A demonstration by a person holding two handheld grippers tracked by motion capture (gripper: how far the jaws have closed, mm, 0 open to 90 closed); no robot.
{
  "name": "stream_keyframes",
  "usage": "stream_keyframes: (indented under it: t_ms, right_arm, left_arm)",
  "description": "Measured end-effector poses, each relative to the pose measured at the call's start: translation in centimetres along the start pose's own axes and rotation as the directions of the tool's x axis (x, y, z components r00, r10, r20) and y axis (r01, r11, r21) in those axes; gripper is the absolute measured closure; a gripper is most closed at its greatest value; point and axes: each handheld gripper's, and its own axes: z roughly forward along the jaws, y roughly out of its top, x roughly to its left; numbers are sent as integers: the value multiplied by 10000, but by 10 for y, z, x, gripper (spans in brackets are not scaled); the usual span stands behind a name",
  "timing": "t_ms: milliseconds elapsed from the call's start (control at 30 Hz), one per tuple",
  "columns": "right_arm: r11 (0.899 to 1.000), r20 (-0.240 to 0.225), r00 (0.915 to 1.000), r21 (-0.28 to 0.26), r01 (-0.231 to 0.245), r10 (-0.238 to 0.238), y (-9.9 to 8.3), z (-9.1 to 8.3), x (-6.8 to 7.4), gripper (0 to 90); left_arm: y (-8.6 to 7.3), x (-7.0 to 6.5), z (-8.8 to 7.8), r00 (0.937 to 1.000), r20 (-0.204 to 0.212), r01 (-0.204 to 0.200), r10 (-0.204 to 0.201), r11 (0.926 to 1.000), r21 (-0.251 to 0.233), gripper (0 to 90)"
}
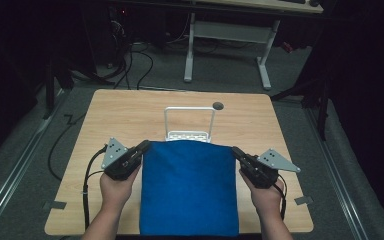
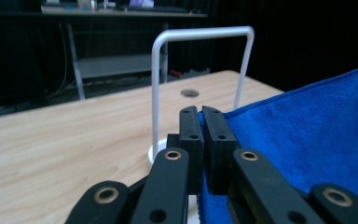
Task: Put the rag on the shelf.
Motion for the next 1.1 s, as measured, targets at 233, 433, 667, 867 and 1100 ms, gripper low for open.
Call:
stream_keyframes:
  t_ms: [233,433,667,867,1100]
  right_arm:
    - [9963,-38,9999,-851,154,-158,19,-18,8,891]
    - [9847,30,9989,-1682,460,-462,36,-36,16,892]
    - [9688,195,9958,-2303,917,-896,56,-46,21,892]
    - [9668,246,9950,-2354,998,-968,67,-39,17,893]
    - [9681,348,9944,-2274,1053,-1000,82,-25,7,894]
  left_arm:
    - [21,-12,-19,9997,235,-72,97,9946,-1036,876]
    - [40,-25,-37,9983,371,-371,448,9817,-1869,876]
    - [57,-26,-38,9960,85,-844,885,9707,-2250,877]
    - [67,-17,-29,9967,-41,-801,813,9706,-2269,878]
    - [82,-8,-14,9930,-277,-1179,1146,9682,-2208,879]
